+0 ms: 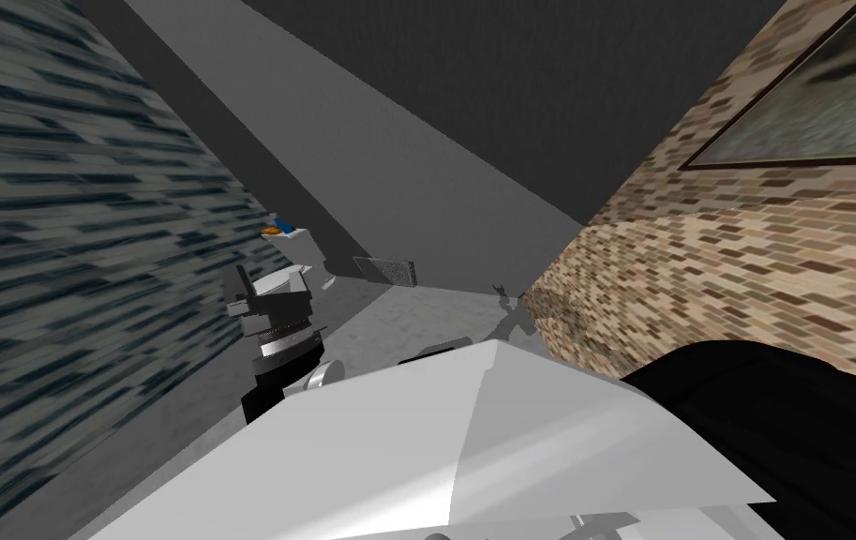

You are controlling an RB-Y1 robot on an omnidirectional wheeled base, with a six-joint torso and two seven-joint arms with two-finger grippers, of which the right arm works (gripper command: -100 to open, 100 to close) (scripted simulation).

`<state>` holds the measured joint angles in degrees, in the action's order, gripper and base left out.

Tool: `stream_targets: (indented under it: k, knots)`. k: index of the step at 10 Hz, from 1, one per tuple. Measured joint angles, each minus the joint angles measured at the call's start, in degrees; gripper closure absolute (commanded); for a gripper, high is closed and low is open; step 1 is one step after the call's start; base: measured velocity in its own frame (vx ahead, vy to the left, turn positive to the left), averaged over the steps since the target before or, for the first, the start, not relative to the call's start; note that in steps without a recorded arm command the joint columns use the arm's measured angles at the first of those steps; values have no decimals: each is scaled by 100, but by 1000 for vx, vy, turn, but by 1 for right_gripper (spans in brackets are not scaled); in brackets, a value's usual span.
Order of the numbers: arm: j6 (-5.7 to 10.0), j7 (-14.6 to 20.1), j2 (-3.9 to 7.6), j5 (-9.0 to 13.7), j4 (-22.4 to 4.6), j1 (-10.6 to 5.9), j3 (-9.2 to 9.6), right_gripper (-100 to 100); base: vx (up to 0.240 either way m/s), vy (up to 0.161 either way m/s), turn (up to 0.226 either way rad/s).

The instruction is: Pull the door open

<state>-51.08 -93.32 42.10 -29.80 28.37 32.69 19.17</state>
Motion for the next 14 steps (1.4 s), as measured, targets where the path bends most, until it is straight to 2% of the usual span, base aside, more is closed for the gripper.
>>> stream_targets:
  k: [1, 2, 3, 4, 6, 7, 8, 9, 14]
  knots:
    - [32, 23, -33, -95, -327, -102, 63, -100, -76, -68, 154]
    - [16, -20, -3, -105, -399, -111, 73, -100, -37, -39, -7]
    - [-43, -90, 39, -70, -282, -44, 52, -100, -43, -43, 103]
    - [-24, -121, 48, -108, -490, -117, 81, -100, -53, -40, 98]
    - [-177, -280, 121, -71, -334, -3, 60, -100, -78, -54, 152]
    - [-168, -286, 107, -152, -625, -79, 116, -100, -86, -69, 80]
    - [-258, -374, 162, -116, -475, 13, 92, -100, -32, -29, 3]
    - [-292, -405, 170, -107, -443, 28, 87, -100, 85, -69, -204]
    - [-383, 100, 157, -522, -398, 187, 315, -100, 149, -109, -148]
